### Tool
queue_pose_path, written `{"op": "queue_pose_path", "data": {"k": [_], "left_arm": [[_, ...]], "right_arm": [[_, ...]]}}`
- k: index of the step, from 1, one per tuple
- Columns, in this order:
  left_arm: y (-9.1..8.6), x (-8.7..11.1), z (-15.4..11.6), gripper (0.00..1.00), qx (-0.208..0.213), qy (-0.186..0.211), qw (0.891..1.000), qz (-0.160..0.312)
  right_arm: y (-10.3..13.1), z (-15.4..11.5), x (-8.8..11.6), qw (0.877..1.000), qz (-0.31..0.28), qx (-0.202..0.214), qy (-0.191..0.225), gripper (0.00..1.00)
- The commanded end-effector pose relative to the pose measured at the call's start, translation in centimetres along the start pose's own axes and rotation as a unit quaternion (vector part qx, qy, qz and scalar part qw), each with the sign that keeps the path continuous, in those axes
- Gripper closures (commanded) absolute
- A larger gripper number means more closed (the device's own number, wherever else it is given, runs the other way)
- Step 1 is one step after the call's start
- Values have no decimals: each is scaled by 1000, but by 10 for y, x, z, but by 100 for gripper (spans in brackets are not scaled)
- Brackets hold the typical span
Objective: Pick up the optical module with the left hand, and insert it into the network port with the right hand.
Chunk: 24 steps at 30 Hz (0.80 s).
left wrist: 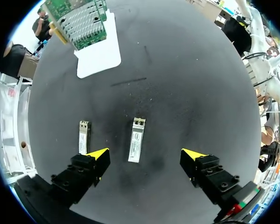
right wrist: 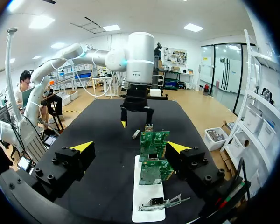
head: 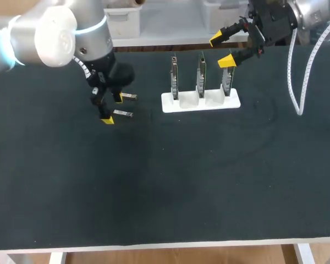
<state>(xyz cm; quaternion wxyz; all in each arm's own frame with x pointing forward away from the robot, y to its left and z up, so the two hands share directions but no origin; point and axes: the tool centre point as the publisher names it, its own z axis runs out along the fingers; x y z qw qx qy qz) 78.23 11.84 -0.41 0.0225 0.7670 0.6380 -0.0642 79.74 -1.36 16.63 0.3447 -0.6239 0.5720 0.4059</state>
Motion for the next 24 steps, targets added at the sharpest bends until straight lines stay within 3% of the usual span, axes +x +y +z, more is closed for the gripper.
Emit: {"op": "queue_pose_path", "data": {"k": [1,4,24], "left_arm": [[5,3,-1,0,1,-5,1000,-3],[5,1,-4,0,-1,-30,1000,4],[5,-1,-6,0,-2,-29,1000,2]], "right_arm": [[-1,0,0,1000,0,-1,0,0],[-1,0,0,1000,0,-1,0,0],[-1,0,0,1000,0,-1,0,0]]}}
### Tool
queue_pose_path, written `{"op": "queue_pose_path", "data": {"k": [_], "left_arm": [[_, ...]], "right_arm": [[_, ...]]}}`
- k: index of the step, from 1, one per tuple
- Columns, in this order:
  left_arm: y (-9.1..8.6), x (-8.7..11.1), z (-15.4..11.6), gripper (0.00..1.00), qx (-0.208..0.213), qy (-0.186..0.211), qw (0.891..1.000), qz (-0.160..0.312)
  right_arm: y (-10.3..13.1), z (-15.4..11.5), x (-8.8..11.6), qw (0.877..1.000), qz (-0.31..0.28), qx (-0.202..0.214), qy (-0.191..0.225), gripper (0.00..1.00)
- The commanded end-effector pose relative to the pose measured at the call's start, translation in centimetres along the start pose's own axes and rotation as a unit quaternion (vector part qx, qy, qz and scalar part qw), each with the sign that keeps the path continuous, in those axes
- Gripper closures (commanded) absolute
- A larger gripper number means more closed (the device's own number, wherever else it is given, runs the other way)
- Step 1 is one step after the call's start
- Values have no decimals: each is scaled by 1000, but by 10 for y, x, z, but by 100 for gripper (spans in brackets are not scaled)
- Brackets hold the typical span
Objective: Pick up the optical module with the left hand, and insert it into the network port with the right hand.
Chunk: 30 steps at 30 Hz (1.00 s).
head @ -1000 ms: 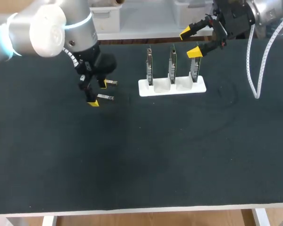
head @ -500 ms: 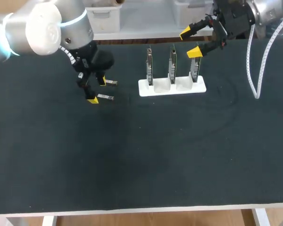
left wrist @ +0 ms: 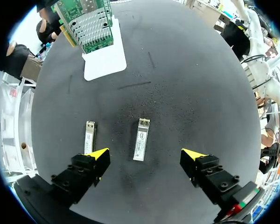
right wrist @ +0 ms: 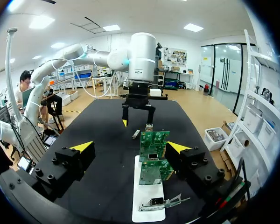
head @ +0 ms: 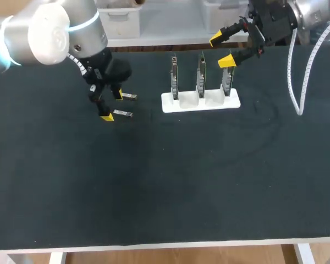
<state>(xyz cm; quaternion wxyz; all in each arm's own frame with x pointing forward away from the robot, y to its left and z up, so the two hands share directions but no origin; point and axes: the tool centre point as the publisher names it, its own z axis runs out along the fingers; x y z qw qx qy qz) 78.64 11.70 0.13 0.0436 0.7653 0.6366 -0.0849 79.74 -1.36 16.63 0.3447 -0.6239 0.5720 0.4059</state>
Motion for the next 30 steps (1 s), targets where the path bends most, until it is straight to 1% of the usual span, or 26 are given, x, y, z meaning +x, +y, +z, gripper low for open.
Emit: {"op": "queue_pose_path", "data": {"k": [1,2,14,21,30], "left_arm": [[1,1,0,0,1,1,1000,1],[2,2,0,0,3,8,1000,3],[8,7,2,0,4,29,1000,7],[10,10,10,0,6,32,999,5],[9,9,16,0,11,32,999,4]], "right_arm": [[-1,0,0,1000,0,-1,0,0],[-1,0,0,1000,0,-1,0,0],[-1,0,0,1000,0,-1,0,0],[-1,0,0,1000,0,-1,0,0],[-1,0,0,1000,0,-1,0,0]]}}
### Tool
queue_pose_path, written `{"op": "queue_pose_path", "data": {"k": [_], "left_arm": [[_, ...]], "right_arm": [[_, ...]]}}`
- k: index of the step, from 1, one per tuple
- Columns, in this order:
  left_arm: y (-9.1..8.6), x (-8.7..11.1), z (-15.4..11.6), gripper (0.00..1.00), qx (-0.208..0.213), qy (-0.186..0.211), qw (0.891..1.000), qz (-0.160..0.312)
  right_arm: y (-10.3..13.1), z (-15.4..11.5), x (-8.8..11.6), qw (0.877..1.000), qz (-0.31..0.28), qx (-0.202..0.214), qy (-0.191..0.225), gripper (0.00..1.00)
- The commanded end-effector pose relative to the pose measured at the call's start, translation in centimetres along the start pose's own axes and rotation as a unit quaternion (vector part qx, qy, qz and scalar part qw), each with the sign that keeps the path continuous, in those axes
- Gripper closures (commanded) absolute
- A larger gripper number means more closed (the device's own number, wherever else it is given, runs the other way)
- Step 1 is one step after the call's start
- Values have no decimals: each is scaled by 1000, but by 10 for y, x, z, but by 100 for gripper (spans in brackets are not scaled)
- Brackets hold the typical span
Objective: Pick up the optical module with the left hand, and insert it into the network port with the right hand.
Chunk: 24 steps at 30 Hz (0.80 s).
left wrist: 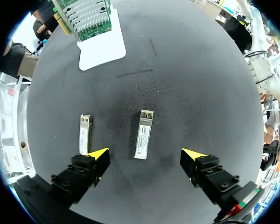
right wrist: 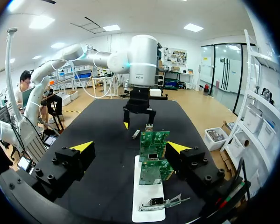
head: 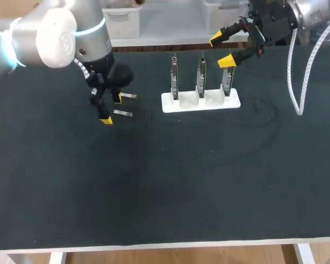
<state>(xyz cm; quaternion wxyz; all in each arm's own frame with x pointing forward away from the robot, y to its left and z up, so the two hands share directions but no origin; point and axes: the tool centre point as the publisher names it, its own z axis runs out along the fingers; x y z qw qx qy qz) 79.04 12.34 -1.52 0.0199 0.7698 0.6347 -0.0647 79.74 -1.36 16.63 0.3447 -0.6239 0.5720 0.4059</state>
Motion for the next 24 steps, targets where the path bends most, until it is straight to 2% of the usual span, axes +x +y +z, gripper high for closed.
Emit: {"op": "queue_pose_path", "data": {"k": [1,12,16,24], "left_arm": [[5,-1,1,0,6,1,1000,0],[5,3,4,0,10,10,1000,-2],[7,1,-3,0,-9,-6,1000,-2],[7,1,-3,0,-9,-6,1000,-2]], "right_arm": [[-1,0,0,1000,0,-1,0,0],[-1,0,0,1000,0,-1,0,0],[-1,0,0,1000,0,-1,0,0],[-1,0,0,1000,0,-1,0,0]]}}
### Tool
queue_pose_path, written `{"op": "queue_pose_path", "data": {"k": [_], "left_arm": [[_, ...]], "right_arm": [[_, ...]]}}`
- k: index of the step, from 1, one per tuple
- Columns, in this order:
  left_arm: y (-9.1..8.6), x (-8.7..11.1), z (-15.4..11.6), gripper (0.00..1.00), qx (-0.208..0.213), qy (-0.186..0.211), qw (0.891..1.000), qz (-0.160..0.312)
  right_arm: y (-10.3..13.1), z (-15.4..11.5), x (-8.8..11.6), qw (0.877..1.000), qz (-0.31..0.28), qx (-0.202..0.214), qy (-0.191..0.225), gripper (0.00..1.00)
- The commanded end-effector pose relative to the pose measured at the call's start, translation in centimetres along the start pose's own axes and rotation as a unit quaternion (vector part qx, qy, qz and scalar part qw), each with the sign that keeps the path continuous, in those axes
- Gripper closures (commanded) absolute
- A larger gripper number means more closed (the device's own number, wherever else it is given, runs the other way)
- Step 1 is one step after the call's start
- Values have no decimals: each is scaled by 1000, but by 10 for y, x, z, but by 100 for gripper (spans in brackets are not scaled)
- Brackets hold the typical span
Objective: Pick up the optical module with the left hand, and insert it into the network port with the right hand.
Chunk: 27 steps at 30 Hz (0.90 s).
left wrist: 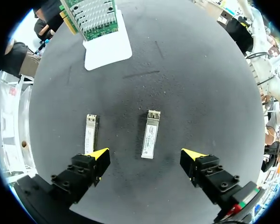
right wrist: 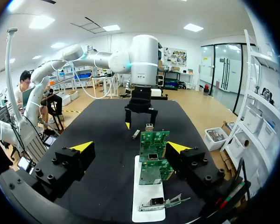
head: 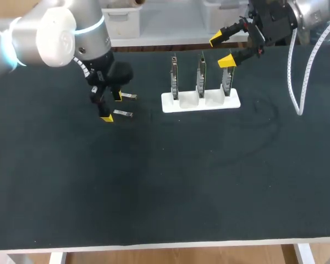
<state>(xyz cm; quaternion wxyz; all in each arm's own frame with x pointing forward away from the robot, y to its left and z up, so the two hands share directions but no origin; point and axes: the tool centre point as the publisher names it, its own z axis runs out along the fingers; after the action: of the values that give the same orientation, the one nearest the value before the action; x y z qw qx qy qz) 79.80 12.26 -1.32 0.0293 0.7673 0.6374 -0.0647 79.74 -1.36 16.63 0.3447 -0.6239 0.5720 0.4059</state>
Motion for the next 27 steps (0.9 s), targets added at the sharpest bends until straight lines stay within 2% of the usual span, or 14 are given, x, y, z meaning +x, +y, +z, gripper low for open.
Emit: {"op": "queue_pose_path", "data": {"k": [1,15,27], "left_arm": [[-1,1,0,0,-1,0,1000,2],[-1,1,0,0,-1,0,1000,2],[11,4,-6,0,-5,42,999,14]], "right_arm": [[-1,0,0,1000,0,-1,0,0],[-1,0,0,1000,0,-1,0,0],[-1,0,0,1000,0,-1,0,0]]}}
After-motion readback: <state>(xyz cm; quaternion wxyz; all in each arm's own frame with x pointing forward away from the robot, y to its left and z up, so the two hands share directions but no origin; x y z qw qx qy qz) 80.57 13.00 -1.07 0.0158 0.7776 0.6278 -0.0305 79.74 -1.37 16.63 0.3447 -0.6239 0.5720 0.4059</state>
